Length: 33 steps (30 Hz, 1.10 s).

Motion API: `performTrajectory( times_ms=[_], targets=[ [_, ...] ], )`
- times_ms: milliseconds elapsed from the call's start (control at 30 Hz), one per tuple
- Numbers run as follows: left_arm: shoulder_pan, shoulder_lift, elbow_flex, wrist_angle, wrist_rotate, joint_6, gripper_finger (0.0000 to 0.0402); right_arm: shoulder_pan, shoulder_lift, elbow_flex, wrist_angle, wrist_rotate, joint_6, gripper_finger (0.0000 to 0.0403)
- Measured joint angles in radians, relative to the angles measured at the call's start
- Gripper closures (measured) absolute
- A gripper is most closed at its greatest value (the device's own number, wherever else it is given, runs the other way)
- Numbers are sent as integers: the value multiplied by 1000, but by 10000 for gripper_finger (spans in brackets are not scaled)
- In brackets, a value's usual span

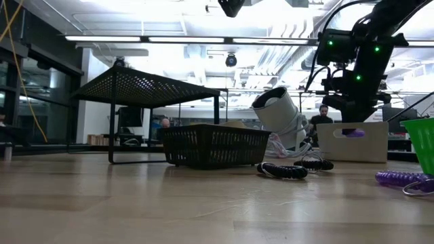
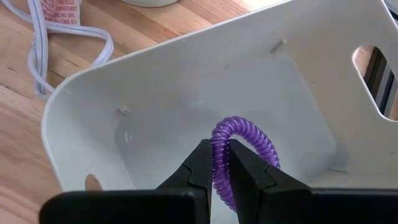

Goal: Pick & Place Office Desk Supplies
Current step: Put the top purple spring keychain into the white bin, then put the right black spring keychain into the white bin

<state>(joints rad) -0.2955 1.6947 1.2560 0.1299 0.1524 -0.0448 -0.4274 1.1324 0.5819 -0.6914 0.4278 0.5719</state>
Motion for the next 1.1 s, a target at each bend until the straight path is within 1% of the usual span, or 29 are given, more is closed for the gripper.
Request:
performTrajectory(
  times_ms=[133, 400, 533, 667, 933, 1100],
  targets=[
    [0, 0, 0, 0, 0, 0, 179, 0, 0, 0, 0, 1, 0, 366],
    [0, 0, 0, 0, 0, 0, 179, 0, 0, 0, 0, 7, 4, 295],
    [0, 0, 0, 0, 0, 0, 179, 0, 0, 0, 0, 7, 7, 274],
    [0, 0, 0, 0, 0, 0, 179, 0, 0, 0, 0, 7, 7, 265],
    [0, 0, 0, 0, 0, 0, 179, 0, -2, 0, 0, 7, 9, 264],
    [0, 0, 0, 0, 0, 0, 179, -1, -39, 0, 0, 10, 9, 264]
  ],
)
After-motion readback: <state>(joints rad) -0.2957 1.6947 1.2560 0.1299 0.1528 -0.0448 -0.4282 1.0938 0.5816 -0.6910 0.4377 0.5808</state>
